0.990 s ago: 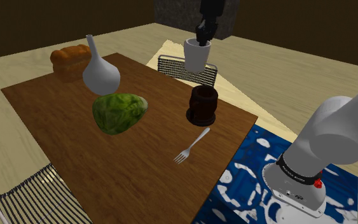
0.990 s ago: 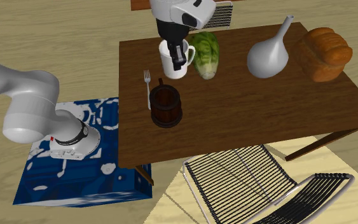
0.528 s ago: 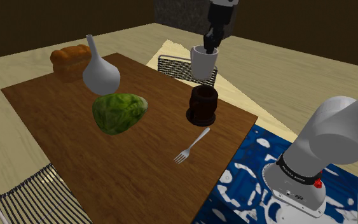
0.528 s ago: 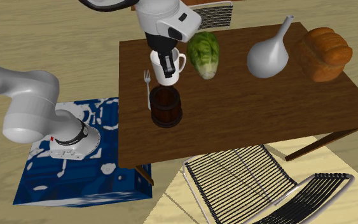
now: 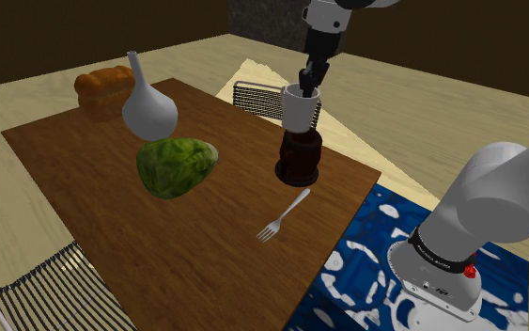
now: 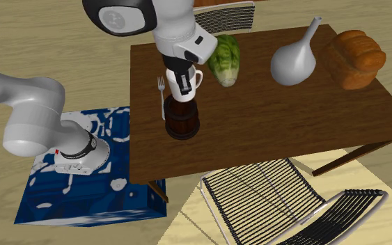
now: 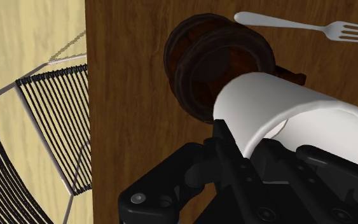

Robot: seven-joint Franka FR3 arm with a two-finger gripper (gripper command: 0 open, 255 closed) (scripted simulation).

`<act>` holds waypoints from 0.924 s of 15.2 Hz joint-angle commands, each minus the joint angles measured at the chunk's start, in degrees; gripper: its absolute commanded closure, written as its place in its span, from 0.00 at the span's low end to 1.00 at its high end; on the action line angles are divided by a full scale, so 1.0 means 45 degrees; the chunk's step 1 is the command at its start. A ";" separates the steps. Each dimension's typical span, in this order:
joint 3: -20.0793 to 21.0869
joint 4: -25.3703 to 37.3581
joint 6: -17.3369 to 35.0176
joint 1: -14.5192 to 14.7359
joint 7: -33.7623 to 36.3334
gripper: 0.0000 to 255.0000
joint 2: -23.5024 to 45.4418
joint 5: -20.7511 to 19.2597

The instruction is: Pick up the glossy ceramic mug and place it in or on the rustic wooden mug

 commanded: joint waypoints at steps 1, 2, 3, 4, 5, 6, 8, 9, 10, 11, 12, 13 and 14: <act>0.0006 -0.0356 0.0372 0.0003 -0.0018 1.00 0.0006 0.0012; 0.0008 -0.0510 0.0546 0.0005 -0.0030 1.00 0.0027 0.0017; 0.0009 -0.0662 0.0721 0.0006 -0.0042 1.00 0.0050 0.0023; 0.0011 -0.0903 0.1006 0.0008 -0.0061 1.00 0.0094 0.0032; 0.0011 -0.0906 0.1005 0.0008 -0.0061 1.00 0.0091 0.0032; 0.0011 -0.0904 0.1006 0.0008 -0.0061 1.00 0.0093 0.0032; 0.0011 -0.0903 0.1006 0.0008 -0.0061 1.00 0.0094 0.0032; 0.0011 -0.0903 0.1006 0.0008 -0.0061 1.00 0.0094 0.0032; 0.0011 -0.0903 0.1006 0.0008 -0.0061 1.00 0.0094 0.0032; 0.0011 -0.0903 0.1006 0.0008 -0.0061 1.00 0.0094 0.0032; 0.0011 -0.0903 0.1006 0.0008 -0.0061 1.00 0.0094 0.0032; 0.0011 -0.0903 0.1006 0.0008 -0.0061 0.00 0.0095 0.0032; 0.0011 -0.0902 0.1006 0.0008 -0.0061 0.00 0.0095 0.0032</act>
